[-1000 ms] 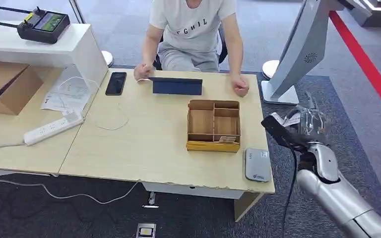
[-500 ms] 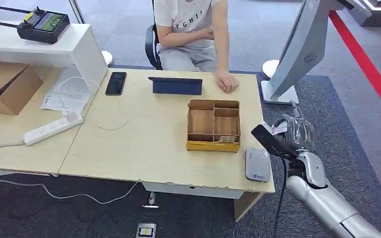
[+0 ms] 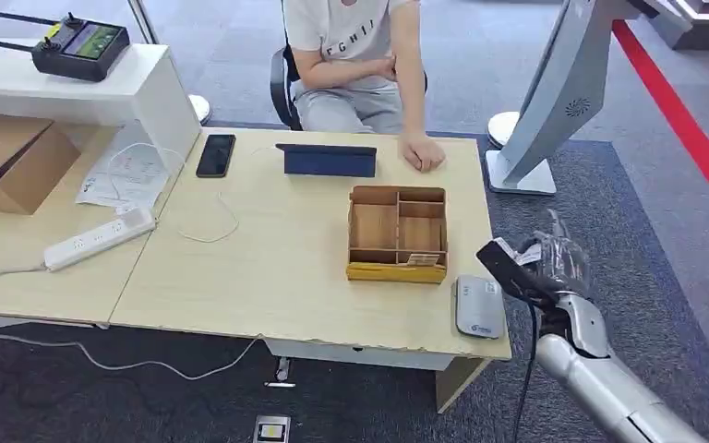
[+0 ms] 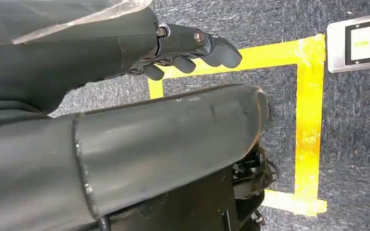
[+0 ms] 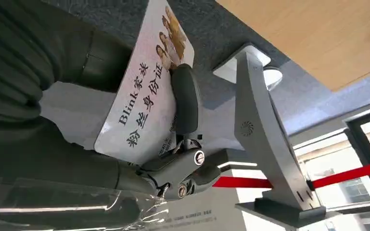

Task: Pass the card to the sensor for recognition and then transmit it.

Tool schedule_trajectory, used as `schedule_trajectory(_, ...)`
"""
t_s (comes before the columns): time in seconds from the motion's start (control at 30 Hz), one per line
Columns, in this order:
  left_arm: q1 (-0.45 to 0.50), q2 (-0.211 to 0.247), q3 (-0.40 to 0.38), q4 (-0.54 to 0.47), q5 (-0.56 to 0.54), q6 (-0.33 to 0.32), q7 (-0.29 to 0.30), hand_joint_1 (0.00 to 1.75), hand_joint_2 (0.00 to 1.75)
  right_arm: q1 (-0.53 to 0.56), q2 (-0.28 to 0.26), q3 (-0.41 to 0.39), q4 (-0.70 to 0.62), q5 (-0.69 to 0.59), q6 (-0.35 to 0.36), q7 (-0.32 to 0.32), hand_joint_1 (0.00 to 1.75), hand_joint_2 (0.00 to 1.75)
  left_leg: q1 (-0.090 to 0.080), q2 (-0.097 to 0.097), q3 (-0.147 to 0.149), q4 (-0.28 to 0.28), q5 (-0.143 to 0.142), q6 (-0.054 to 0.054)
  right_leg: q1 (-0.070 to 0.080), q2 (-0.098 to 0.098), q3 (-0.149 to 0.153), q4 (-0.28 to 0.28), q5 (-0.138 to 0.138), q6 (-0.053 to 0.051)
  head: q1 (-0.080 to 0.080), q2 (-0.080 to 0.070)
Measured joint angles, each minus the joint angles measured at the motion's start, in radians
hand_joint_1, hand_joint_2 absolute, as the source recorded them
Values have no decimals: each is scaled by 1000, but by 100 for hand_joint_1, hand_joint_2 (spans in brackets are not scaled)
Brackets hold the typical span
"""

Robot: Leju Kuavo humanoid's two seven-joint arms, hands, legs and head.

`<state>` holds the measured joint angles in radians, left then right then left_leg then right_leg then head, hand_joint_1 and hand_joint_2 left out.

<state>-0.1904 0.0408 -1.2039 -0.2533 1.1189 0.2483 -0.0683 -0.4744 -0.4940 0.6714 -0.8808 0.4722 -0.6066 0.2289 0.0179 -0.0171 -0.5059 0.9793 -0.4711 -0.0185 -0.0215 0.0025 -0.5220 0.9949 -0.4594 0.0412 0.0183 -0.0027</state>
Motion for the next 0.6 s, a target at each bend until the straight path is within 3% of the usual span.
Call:
schedule_trajectory(0.3, 0, 0, 0, 0, 1, -4, -16, 0, 0, 39, 19, -1, 34, -55, -30, -41, 175, 175, 0, 0, 0, 0, 0, 0, 0, 0, 0, 0, 0, 0, 0, 0)
schedule_trajectory(0.6, 0, 10, 0, 0, 2, -24, -21, 0, 0, 63, 43, 5, 37, -45, -34, -37, 175, 175, 0, 0, 0, 0, 0, 0, 0, 0, 0, 0, 0, 0, 0, 0)
